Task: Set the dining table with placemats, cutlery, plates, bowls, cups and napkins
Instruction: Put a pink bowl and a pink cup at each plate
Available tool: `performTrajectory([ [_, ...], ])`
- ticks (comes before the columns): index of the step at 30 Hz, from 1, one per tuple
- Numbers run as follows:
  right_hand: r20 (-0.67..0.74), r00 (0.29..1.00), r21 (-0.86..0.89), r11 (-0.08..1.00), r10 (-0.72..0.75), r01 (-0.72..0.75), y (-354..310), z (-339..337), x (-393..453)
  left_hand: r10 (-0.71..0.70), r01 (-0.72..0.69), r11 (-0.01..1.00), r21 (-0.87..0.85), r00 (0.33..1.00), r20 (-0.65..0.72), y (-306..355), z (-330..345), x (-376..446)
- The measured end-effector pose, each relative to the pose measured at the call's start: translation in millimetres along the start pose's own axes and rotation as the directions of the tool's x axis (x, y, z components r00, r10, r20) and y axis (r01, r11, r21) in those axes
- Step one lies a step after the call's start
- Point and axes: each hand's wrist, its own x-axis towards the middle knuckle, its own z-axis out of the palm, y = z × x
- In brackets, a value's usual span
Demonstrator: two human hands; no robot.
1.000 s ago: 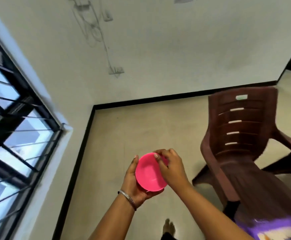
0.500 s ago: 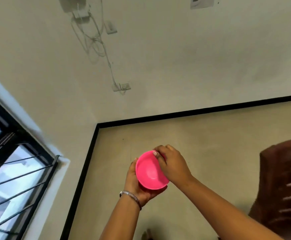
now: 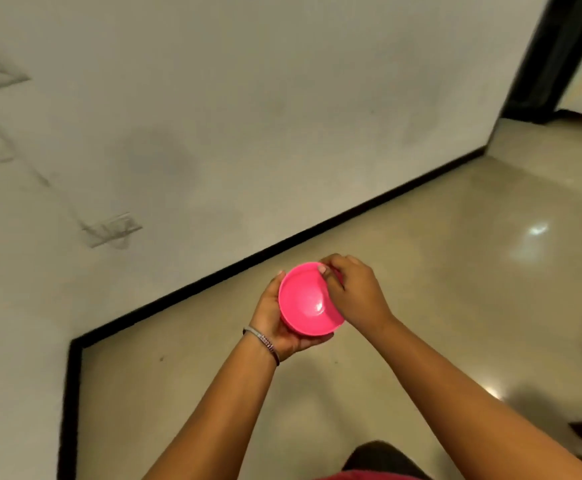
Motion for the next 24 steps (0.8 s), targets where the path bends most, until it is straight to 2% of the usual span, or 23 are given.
performTrajectory([
  [6,-0.219,0.952,0.014,0.976,0.214,-0.216,101.2,-59.2,110.5,-0.139,0.112,0.958,0.262,0.987,0.085,62.3,119.0,129.9],
  [11,-0.385,0.860,0.004,0.932,0.336,-0.362,201.0,-151.2,193.4,-0.244,0.154,0.878,0.453,0.958,0.148,85.0,262.9,236.9],
  [14,-0.468,0.805,-0.013,0.908,0.364,-0.418,258.1,-218.0,243.7,-0.269,0.115,0.824,0.555,0.941,0.204,95.4,354.3,300.7],
  [18,-0.552,0.741,-0.027,0.880,0.383,-0.474,316.7,-295.5,297.3,-0.260,0.084,0.813,0.576,0.938,0.229,99.4,455.7,373.5],
  [24,-0.626,0.632,-0.051,0.784,0.457,-0.618,421.7,-397.3,350.5,-0.353,0.026,0.690,0.723,0.885,0.305,73.2,597.8,491.4],
])
